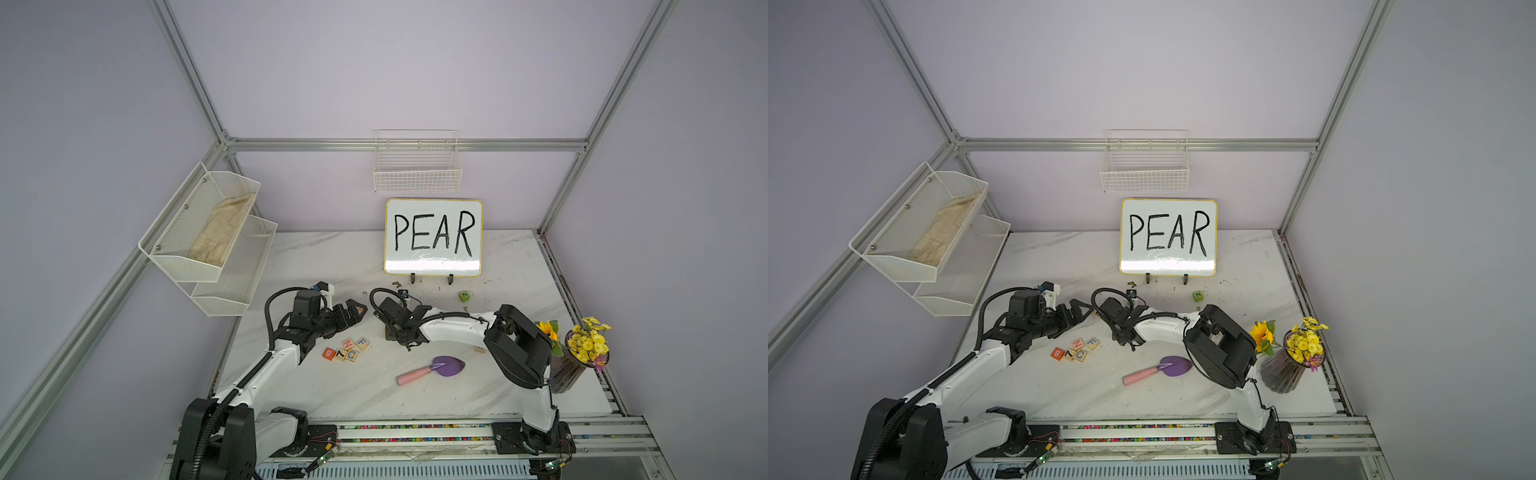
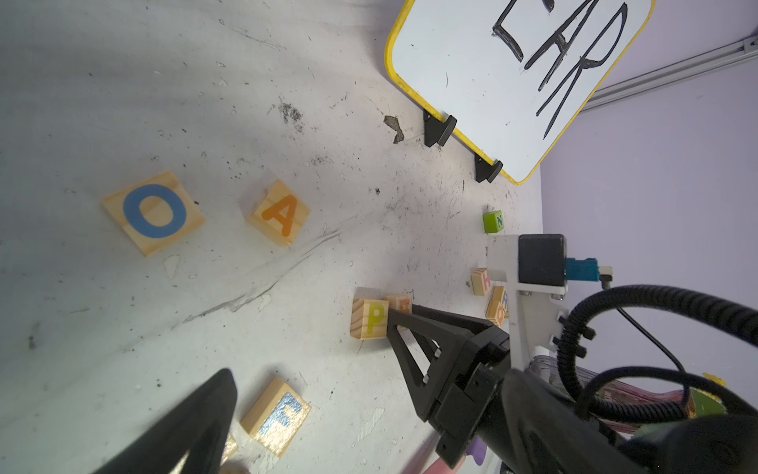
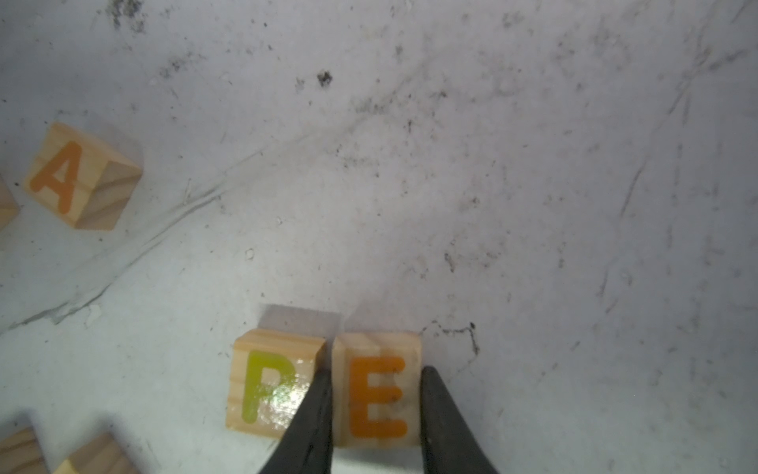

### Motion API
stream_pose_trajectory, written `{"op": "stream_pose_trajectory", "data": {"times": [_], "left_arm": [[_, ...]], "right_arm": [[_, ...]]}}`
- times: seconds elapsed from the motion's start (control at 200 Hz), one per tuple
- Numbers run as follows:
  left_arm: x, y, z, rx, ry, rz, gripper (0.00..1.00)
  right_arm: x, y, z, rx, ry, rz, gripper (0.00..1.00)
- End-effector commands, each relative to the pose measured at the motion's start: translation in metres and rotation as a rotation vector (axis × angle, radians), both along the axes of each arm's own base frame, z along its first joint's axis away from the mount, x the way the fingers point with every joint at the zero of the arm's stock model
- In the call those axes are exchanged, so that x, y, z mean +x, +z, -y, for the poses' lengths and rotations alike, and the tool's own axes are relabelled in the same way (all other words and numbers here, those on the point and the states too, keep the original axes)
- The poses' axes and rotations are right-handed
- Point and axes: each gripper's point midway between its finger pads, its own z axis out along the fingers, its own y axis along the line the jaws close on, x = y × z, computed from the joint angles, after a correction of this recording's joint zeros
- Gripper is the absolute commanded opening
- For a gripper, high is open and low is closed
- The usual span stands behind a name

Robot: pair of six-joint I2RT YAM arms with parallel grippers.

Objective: Spell the uppercase word “pear” with letter blocks
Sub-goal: Place the letter block at the center of the board.

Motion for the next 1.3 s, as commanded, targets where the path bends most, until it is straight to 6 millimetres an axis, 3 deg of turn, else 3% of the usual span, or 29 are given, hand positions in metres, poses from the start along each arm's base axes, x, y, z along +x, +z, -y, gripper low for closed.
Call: {"op": "stream_pose_trajectory", "data": {"times": [0.0,0.625,1.15,1.29], "left_arm": [[0.0179,0.0407,-0.0003,-0.011,0.002,0.114,1.0],[0.0182,0.0416,-0.0009,-0.015,0.002,0.114,1.0],[0.019,0.0358,0.0012,-0.021,-0.005,0.089,1.0],[0.0191,0.0361,0.0015,-0.021,-0.008,0.088,1.0]], "right_arm": [[-0.0082,-0.0085,0.0015,-0.029,0.008,-0.027,0.24],[-0.0128,-0.0116,0.0053,-0.049,0.01,-0.028,0.26],[-0.0117,-0.0054,0.0086,-0.045,-0.006,-0.014,0.39],[-0.0115,-0.0028,0.0086,-0.04,-0.01,-0.009,0.47]]}}
